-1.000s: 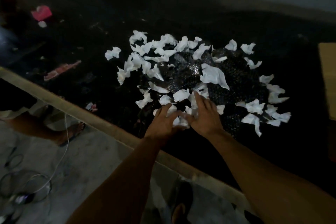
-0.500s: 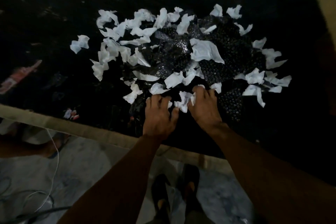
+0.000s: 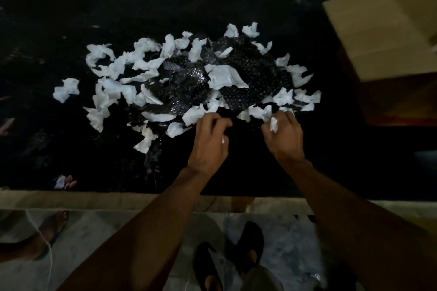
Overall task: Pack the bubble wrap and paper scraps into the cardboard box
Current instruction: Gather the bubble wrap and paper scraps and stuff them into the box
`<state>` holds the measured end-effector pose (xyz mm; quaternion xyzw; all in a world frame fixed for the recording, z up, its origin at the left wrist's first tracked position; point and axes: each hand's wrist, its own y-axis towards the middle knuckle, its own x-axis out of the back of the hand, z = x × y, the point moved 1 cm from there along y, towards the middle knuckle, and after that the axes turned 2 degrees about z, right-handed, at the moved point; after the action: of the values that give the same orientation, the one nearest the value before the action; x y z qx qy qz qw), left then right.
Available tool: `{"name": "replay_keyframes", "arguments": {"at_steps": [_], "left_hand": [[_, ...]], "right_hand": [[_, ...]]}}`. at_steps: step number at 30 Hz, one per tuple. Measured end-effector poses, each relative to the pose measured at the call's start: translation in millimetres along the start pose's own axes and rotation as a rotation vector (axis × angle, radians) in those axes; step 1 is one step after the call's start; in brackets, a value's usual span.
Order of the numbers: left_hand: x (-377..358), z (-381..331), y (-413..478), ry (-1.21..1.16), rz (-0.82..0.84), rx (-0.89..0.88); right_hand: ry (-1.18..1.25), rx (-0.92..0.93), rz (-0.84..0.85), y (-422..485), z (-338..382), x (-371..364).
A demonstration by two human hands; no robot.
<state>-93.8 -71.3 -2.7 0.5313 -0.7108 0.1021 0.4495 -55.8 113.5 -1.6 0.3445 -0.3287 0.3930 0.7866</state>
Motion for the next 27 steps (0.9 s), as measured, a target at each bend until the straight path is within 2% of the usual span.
{"name": "replay_keyframes", "arguments": {"at_steps": [5,7,9,11,13,15,19,22,24,27], "left_hand": [[-32,-39,48,0.069,0.083,-0.172],[-48,-50,66,0.101,0.199,-0.207],[-72,-57,76,0.134,0.385,-0.174],[-99,-57,72,0.212,0.487,-0.099],[-120,-49,59,0.301,0.442,-0.069],[-133,-42,50,0.307,0.290,-0.082],[-141,-38,47,0.245,0.115,0.006],[-140,-39,48,0.139,0.114,-0.014],[-137,-43,49,0.192,0.120,-0.088],[-134,-48,54,0.225,0.145,-0.101]], "right_hand": [[-0.087,-0.008,-0.102,38,-40,28],[-0.122,0.014,-0.109,55,-60,32],[-0.168,0.016,-0.056,71,-78,32],[-0.232,0.039,0.074,86,-96,24],[-0.276,0.138,0.260,90,-112,12],[-0.287,0.226,0.321,89,-125,1],[-0.319,0.282,0.186,68,-129,2],[-0.337,0.352,0.188,61,-133,1],[-0.271,0.396,0.198,62,-136,-2],[-0.148,0.439,0.234,61,-137,-2]]}}
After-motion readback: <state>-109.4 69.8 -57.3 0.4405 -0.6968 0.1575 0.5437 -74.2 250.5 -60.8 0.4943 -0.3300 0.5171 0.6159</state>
